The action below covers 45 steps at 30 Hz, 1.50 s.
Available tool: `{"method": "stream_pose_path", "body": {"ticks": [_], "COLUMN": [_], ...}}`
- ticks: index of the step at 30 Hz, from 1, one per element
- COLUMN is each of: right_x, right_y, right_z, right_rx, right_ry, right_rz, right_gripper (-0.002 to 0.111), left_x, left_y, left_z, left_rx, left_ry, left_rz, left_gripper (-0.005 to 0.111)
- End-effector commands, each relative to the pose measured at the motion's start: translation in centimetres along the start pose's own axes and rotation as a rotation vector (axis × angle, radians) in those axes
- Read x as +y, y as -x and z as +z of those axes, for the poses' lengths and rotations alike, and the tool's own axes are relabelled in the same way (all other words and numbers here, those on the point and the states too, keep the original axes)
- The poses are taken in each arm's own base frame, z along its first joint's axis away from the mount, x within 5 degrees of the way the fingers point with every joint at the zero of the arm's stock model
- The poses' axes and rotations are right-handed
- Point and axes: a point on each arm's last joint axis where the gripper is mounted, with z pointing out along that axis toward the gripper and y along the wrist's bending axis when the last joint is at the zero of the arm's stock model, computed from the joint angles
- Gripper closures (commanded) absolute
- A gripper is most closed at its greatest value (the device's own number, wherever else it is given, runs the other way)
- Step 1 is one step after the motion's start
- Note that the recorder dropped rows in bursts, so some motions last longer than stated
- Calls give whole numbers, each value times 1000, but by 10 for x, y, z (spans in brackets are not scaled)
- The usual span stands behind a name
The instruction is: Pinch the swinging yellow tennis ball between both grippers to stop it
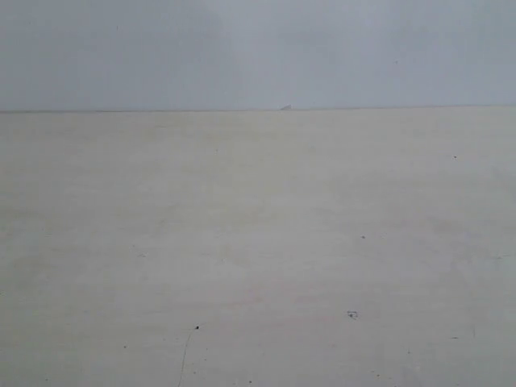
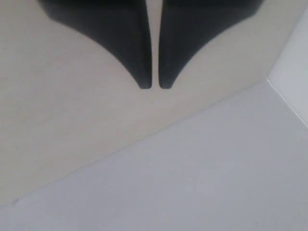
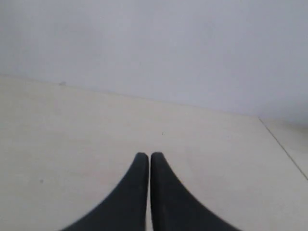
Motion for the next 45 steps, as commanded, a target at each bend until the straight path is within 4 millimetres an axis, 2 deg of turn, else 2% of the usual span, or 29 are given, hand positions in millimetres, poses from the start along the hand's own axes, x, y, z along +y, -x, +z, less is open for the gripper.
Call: {"method": "stream_pose_path", "body": {"ticks": [1, 6, 8, 10, 19, 23, 30, 34, 38, 39, 41, 43, 45], "right_x": [-3, -5, -6, -6, 1, 9, 13, 12, 14, 21, 31, 33, 32], "right_y": [19, 32, 37, 42, 45, 48, 59, 74, 96, 103, 111, 113, 108], "right_z": [-3, -6, -9, -11, -12, -15, -16, -2, 28, 44, 63, 79, 87], "right_rx": [-209, -363, -431, -493, -512, -542, -548, -472, -349, -286, -225, -151, -106], "right_ry": [-23, 21, 41, 55, 111, 195, 255, 260, 313, 406, 539, 561, 546], "right_rz": [79, 412, 479, 506, 360, 296, 281, 293, 256, 200, 130, 103, 94], "right_gripper": [108, 108, 108, 108, 108, 108, 108, 108, 108, 108, 108, 108, 108], "left_x": [-1, 1, 2, 2, 3, 1, 2, -2, -5, -7, -11, -13, -15], "left_y": [15, 31, 37, 43, 45, 43, 70, 88, 100, 101, 99, 96, 94], "left_z": [-1, -6, -8, -11, -13, -5, 13, 29, 45, 50, 54, 57, 58], "left_rx": [-179, -355, -433, -500, -535, -471, -401, -379, -321, -286, -252, -225, -205], "left_ry": [-14, -49, -72, -80, -87, -105, -213, -324, -405, -434, -466, -482, -496], "left_rz": [-86, -343, -423, -426, -427, -448, -416, -375, -339, -322, -273, -266, -264], "left_gripper": [102, 102, 102, 102, 102, 102, 102, 102, 102, 102, 102, 102, 102]}}
